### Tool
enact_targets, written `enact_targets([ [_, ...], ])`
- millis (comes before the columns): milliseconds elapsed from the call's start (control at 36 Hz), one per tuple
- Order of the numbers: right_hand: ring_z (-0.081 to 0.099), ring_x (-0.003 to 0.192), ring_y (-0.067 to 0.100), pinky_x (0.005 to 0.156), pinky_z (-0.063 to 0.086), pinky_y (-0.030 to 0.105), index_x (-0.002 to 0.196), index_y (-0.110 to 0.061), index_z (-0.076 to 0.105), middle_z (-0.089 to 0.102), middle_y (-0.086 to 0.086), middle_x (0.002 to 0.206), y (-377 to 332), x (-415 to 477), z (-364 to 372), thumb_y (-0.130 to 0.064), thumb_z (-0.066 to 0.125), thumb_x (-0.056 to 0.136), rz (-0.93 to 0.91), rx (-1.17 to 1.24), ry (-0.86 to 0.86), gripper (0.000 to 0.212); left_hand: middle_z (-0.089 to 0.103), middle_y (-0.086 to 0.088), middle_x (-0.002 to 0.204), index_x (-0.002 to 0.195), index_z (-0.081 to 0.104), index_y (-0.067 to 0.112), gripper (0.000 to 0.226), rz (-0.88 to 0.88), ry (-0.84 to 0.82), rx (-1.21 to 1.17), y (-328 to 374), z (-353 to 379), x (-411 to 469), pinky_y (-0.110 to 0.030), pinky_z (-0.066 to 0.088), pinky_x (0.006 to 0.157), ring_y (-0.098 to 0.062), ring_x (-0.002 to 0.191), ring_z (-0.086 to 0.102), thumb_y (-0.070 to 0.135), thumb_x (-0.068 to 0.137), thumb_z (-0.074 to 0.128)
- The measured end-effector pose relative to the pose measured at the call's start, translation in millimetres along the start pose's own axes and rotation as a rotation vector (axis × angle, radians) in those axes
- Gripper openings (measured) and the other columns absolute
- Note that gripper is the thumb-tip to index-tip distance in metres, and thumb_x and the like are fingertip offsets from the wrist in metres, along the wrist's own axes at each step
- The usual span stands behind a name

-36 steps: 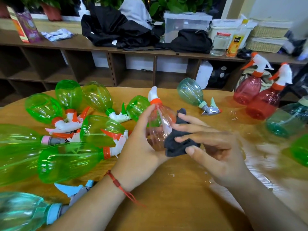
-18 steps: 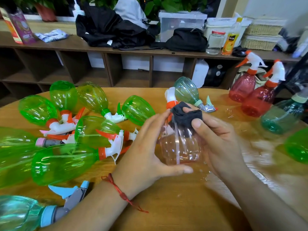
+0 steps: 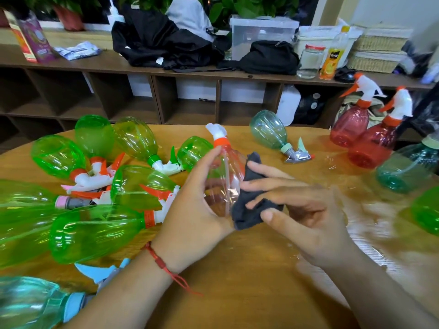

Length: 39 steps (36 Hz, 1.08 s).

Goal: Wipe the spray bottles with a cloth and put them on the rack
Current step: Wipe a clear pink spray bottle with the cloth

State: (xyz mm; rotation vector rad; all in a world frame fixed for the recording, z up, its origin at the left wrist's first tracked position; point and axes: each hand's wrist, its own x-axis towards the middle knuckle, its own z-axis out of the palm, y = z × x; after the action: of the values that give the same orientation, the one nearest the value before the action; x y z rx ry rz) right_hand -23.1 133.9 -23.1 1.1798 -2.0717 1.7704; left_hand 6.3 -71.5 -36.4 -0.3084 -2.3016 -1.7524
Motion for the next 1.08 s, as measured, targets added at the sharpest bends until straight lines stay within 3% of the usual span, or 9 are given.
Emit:
enact_targets([
  [167, 0.055, 0.143, 0.026, 0.12, 0.043, 0.045, 0.114, -0.007, 0.076, 0.073, 0.002, 0.134, 2, 2, -3, -0.01, 0.066, 0.094, -0.001, -0.055, 0.066, 0.022, 0.048, 0.014, 0.158, 0.161, 0.034, 0.045, 0.113, 0.041, -0.053, 0.016, 2, 6, -5, -0.039, 0.058, 0.105, -0.015, 0.141, 0.055, 0.019, 0.073, 0.1],
  [278, 0.064, 0.133, 0.025, 0.107, 0.054, 0.039, 0.127, -0.006, 0.071, 0.071, 0.002, 0.138, 2, 5, -2, -0.009, 0.058, 0.1, 0.128, 0.143, 0.158, 0.029, 0.048, 0.016, 0.156, 0.16, 0.033, 0.046, 0.114, 0.086, -0.13, 0.023, 8, 16, -12, -0.03, 0.057, 0.105, -0.013, 0.143, 0.053, 0.012, 0.073, 0.099],
  [417, 0.067, 0.124, 0.044, 0.1, 0.052, 0.071, 0.127, -0.014, 0.077, 0.073, 0.017, 0.13, 1, 7, -1, -0.026, 0.062, 0.101, 0.275, 0.359, 0.236, 0.033, 0.046, 0.025, 0.156, 0.158, 0.028, 0.049, 0.117, 0.095, -0.198, 0.01, 7, 11, -11, -0.027, 0.054, 0.109, -0.007, 0.142, 0.054, 0.018, 0.071, 0.101],
  [528, 0.067, 0.128, 0.032, 0.11, 0.05, 0.06, 0.124, -0.019, 0.079, 0.074, 0.007, 0.132, 1, 6, 2, -0.015, 0.061, 0.102, 0.245, 0.275, 0.238, 0.029, 0.044, 0.037, 0.151, 0.153, 0.021, 0.06, 0.116, 0.135, -0.177, 0.229, 7, 9, -8, -0.01, 0.04, 0.11, 0.008, 0.141, 0.047, 0.041, 0.071, 0.1],
  [639, 0.062, 0.136, 0.02, 0.115, 0.048, 0.039, 0.124, -0.008, 0.075, 0.072, -0.002, 0.135, 7, 4, 5, -0.006, 0.063, 0.099, 0.194, 0.076, 0.189, 0.028, 0.05, 0.021, 0.148, 0.159, 0.032, 0.042, 0.107, 0.16, -0.132, 0.289, 2, 13, -6, -0.028, 0.053, 0.106, -0.007, 0.135, 0.056, 0.022, 0.075, 0.095],
  [750, 0.057, 0.141, 0.022, 0.118, 0.046, 0.048, 0.127, -0.007, 0.073, 0.068, -0.001, 0.143, 9, 3, 9, -0.012, 0.065, 0.099, 0.162, 0.022, 0.153, 0.03, 0.049, 0.021, 0.148, 0.156, 0.036, 0.041, 0.105, 0.166, -0.059, 0.29, -1, 16, -9, -0.026, 0.052, 0.106, -0.003, 0.134, 0.056, 0.027, 0.072, 0.098],
  [861, 0.05, 0.147, 0.02, 0.119, 0.044, 0.054, 0.126, -0.004, 0.073, 0.066, -0.001, 0.145, 3, 2, 6, -0.012, 0.065, 0.098, 0.106, -0.045, 0.112, 0.03, 0.047, 0.016, 0.158, 0.162, 0.031, 0.045, 0.115, 0.085, -0.023, 0.123, -2, 13, -8, -0.039, 0.053, 0.111, -0.011, 0.144, 0.052, 0.027, 0.072, 0.1],
  [944, 0.05, 0.148, 0.027, 0.12, 0.042, 0.053, 0.118, -0.003, 0.076, 0.069, 0.006, 0.14, -1, -1, 3, -0.011, 0.066, 0.095, 0.022, -0.059, 0.071, 0.026, 0.051, 0.01, 0.159, 0.161, 0.032, 0.049, 0.114, 0.041, 0.007, -0.008, -1, 7, -4, -0.049, 0.055, 0.109, -0.017, 0.143, 0.055, 0.026, 0.072, 0.101],
  [1083, 0.053, 0.145, 0.033, 0.119, 0.041, 0.058, 0.107, -0.003, 0.078, 0.074, 0.011, 0.129, -4, -3, -1, -0.006, 0.067, 0.091, -0.058, -0.061, -0.001, 0.02, 0.052, 0.013, 0.157, 0.16, 0.034, 0.044, 0.118, 0.019, 0.032, -0.051, 1, 2, -1, -0.047, 0.058, 0.105, -0.017, 0.138, 0.057, 0.03, 0.065, 0.102],
])
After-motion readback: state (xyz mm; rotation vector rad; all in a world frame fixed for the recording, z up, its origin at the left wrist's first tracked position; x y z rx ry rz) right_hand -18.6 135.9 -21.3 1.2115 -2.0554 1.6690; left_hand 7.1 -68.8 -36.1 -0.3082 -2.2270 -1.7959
